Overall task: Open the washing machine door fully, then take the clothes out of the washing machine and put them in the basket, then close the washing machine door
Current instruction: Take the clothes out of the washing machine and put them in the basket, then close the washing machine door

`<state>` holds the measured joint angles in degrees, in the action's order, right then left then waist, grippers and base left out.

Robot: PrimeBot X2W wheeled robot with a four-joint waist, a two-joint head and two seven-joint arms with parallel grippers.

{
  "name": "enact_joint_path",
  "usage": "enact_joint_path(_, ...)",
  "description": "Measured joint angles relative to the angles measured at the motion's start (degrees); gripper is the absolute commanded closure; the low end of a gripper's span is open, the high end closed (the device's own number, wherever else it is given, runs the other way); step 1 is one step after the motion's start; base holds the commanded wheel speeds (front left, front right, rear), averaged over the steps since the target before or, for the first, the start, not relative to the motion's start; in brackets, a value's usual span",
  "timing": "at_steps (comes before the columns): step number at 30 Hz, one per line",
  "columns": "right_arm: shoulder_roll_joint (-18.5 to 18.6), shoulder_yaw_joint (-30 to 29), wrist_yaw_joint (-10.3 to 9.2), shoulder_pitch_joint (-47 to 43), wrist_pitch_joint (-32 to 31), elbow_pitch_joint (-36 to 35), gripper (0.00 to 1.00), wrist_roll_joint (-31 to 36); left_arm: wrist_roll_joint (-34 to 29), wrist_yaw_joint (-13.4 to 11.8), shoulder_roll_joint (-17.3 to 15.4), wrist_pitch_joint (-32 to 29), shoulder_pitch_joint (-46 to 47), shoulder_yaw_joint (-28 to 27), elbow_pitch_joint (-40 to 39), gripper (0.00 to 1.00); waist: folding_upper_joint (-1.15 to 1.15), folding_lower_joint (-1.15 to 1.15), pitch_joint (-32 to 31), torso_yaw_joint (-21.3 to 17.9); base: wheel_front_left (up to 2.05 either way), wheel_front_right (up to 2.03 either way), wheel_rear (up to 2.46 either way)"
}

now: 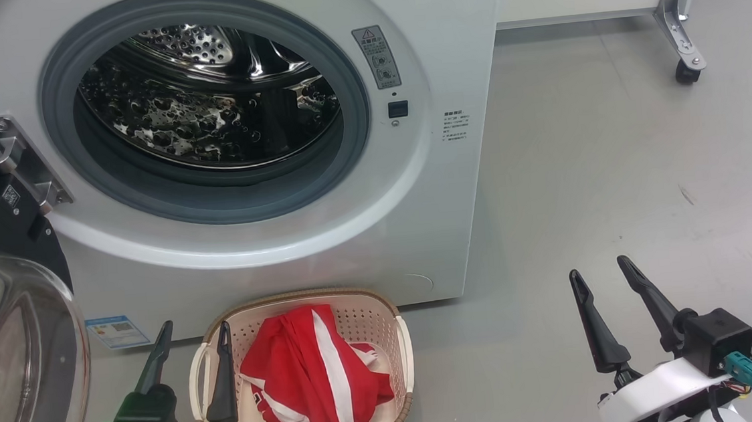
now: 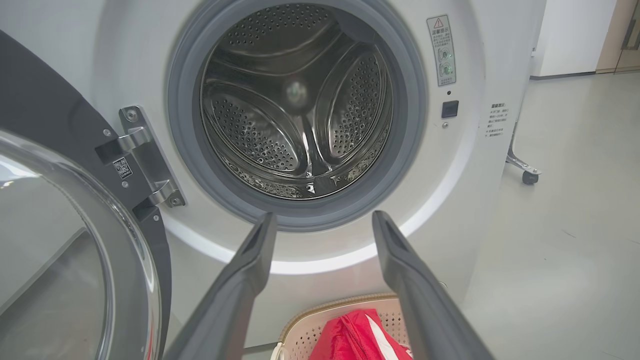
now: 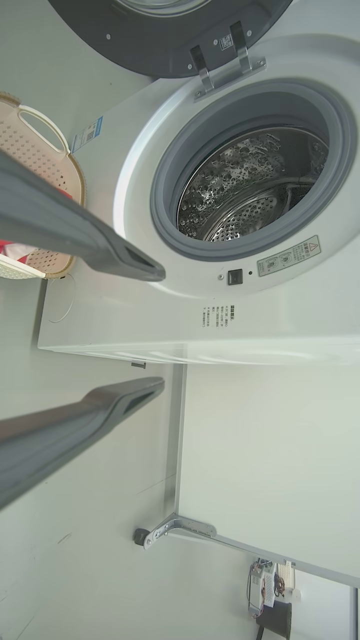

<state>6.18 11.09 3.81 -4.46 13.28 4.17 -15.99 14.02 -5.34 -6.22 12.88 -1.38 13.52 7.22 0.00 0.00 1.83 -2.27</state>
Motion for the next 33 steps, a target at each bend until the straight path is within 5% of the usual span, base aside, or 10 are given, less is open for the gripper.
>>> enact_joint_path(33, 0.32, -0.09, -0.98, -1.41, -1.38, -2.89, 0.00, -0.01, -2.50, -0.90, -0.76, -5.28, -5.38, -0.88, -10.05, 0.00, 0.00, 0.00, -0.47, 0.22, -0.11, 0.12, -0.02)
